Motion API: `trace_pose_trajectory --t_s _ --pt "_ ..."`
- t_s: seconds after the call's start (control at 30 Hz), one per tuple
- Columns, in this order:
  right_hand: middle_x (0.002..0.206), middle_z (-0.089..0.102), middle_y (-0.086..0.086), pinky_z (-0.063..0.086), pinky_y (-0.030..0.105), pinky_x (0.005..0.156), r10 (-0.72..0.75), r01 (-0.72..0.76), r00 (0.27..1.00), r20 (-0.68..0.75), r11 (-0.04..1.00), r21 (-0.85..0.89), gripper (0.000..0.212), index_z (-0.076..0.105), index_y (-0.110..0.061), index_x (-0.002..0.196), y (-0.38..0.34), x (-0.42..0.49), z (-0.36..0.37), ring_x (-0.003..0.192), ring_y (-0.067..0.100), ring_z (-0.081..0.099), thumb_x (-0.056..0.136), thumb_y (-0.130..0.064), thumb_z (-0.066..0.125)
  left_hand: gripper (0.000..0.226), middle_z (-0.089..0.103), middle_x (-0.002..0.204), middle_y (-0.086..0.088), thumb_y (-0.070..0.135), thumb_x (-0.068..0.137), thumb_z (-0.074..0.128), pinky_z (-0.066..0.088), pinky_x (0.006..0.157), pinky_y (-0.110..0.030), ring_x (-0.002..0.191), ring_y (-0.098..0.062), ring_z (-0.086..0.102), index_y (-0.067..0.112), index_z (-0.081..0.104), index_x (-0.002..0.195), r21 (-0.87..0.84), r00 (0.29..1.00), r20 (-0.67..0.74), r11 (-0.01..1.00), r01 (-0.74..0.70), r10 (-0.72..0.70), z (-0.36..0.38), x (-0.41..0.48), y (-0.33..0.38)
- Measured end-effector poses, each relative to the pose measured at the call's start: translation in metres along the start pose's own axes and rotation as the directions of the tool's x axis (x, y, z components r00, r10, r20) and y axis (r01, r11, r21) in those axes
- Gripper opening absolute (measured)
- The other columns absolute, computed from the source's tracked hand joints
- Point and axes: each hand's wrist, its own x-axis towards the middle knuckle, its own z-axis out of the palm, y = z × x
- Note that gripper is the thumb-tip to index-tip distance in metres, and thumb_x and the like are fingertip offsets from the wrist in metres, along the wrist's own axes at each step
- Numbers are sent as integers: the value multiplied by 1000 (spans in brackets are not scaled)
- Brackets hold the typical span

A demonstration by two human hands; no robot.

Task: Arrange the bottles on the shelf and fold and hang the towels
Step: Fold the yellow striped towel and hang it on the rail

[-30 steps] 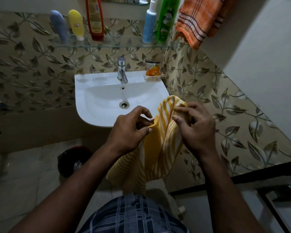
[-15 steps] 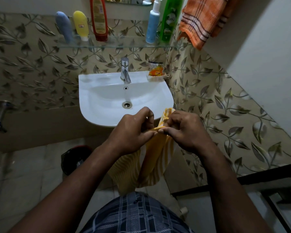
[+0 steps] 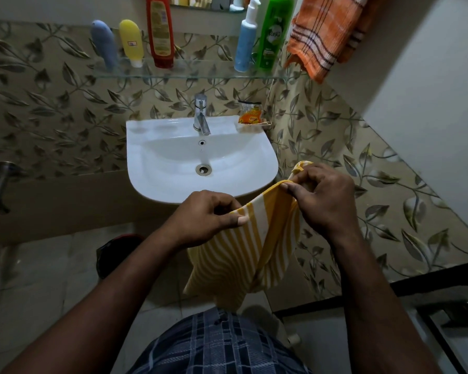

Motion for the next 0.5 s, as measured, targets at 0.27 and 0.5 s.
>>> trace_pose_trajectory --t_s 0.27,0.5 --pt "86 73 0 54 29 79 10 -8 994 -112 1000 21 18 77 -11 79 -4 3 -9 81 12 66 79 -24 89 31 56 73 14 16 83 80 40 64 -16 67 1 56 30 55 94 256 925 -338 963 -87 174 20 -1 3" --pt "88 73 -1 55 35 81 50 -47 987 -151 999 25 19 77 -11 81 -1 3 -14 85 13 66 79 -26 88 17 56 68 27 19 87 85 37 65 -3 65 15 57 20 70 95 275 872 -415 949 -153 261 26 -6 4"
